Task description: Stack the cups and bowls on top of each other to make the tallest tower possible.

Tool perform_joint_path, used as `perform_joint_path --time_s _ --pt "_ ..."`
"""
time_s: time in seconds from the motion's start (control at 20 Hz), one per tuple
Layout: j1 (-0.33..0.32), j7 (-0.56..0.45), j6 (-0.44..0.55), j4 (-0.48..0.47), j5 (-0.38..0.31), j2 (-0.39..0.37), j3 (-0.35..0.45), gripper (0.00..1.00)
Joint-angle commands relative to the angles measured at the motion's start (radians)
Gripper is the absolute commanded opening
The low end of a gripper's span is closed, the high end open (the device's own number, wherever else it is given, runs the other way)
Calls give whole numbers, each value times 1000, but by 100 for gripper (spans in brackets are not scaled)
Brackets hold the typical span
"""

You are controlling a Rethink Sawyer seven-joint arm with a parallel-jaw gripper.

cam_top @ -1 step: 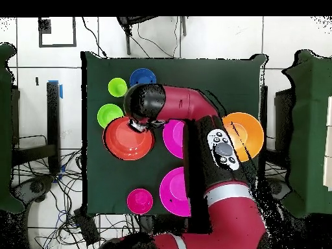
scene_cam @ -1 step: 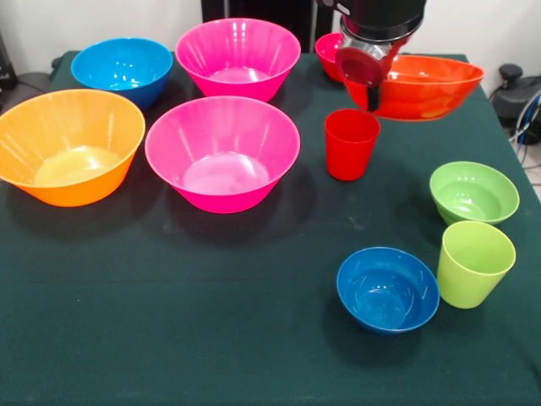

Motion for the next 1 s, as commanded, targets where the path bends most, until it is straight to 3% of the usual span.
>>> perform_joint_path --time_s 0.05,1.0 --pt "26 26 126 -88 -113 27 -6 0" --pt "28 26 204 -152 -185 59 2 0"
